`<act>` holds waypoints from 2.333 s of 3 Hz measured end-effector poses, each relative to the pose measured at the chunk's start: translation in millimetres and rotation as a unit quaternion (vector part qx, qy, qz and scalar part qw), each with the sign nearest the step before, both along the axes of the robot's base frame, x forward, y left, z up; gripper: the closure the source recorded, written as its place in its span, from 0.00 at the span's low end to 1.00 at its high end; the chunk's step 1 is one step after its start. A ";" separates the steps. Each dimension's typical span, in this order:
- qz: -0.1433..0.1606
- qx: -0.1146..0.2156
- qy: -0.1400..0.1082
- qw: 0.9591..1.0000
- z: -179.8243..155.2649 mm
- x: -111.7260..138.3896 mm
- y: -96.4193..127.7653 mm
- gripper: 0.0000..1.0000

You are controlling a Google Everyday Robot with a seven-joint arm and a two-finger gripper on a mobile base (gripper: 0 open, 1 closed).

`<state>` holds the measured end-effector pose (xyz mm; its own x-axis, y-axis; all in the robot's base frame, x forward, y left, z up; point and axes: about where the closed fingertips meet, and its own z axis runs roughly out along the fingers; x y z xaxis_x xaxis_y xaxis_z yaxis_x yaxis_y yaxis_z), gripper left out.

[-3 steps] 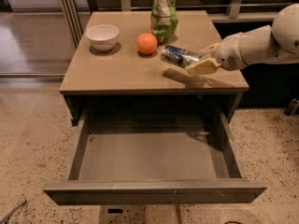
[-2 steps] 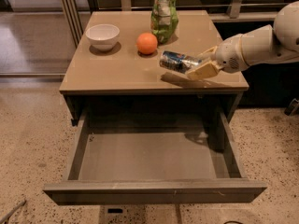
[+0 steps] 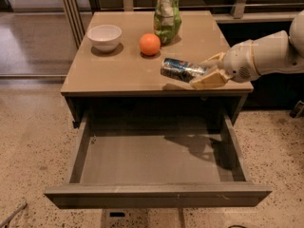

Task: Place redbull can into top drawer

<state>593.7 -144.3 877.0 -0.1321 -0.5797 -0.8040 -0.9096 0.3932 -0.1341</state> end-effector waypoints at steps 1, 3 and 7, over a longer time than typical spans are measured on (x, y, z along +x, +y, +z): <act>0.034 -0.002 0.004 0.999 1.6 -47.9 4.0 1.00; 0.102 0.010 0.078 0.992 -93.4 -91.3 20.4 1.00; 0.170 -0.116 -0.016 0.978 -211.1 -56.6 24.1 1.00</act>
Offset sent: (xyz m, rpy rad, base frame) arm -0.1084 0.0109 -0.0921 0.0301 0.1530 0.2054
